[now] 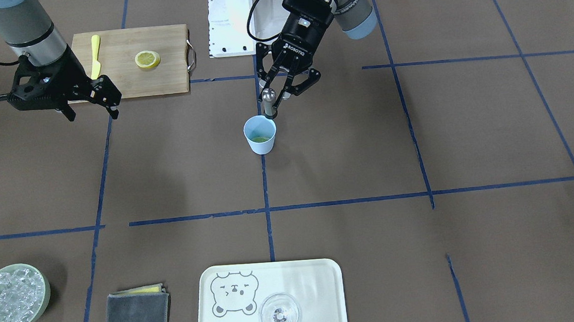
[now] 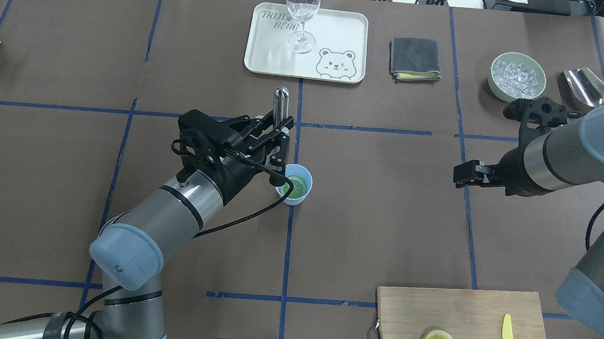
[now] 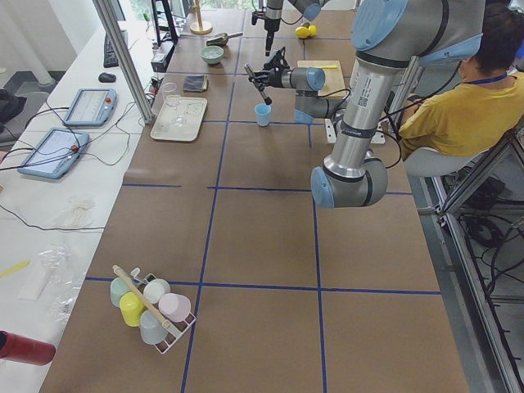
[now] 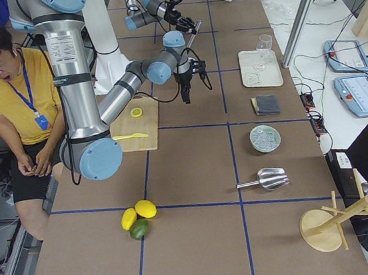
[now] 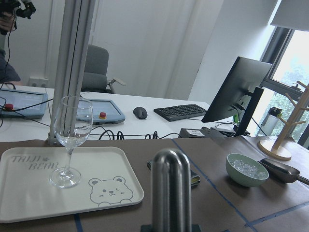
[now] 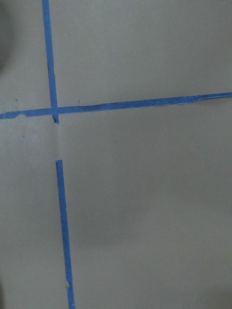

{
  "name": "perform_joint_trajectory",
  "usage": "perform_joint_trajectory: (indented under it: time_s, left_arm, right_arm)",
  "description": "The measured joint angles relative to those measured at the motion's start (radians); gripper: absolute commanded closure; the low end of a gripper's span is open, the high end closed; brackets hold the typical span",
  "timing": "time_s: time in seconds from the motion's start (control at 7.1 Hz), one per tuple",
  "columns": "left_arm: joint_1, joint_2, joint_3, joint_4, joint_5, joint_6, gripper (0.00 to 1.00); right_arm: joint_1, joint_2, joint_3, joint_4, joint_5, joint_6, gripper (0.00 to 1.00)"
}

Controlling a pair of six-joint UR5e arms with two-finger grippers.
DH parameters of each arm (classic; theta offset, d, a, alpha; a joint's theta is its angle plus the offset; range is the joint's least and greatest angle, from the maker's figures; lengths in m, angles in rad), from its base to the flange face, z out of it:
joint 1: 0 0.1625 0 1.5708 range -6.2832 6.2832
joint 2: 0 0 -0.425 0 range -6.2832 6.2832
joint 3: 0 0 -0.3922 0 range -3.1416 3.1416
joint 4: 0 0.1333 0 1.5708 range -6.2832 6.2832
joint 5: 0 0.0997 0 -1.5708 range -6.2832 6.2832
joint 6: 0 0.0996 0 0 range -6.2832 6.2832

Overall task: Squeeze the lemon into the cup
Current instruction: 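Lower the muddler's black end into the blue cup with the left gripper, then press the muddler down onto the lemon slice inside the cup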

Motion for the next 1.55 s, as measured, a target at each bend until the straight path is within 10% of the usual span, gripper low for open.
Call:
perform_joint_trajectory:
  time_s: [1.55]
  left_arm:
    - [0.057, -0.103, 0.228, -0.053, 0.100, 0.014, 1.00]
  right_arm:
    - [0.018, -0.047, -0.009, 0.071, 0.038, -0.001, 0.00]
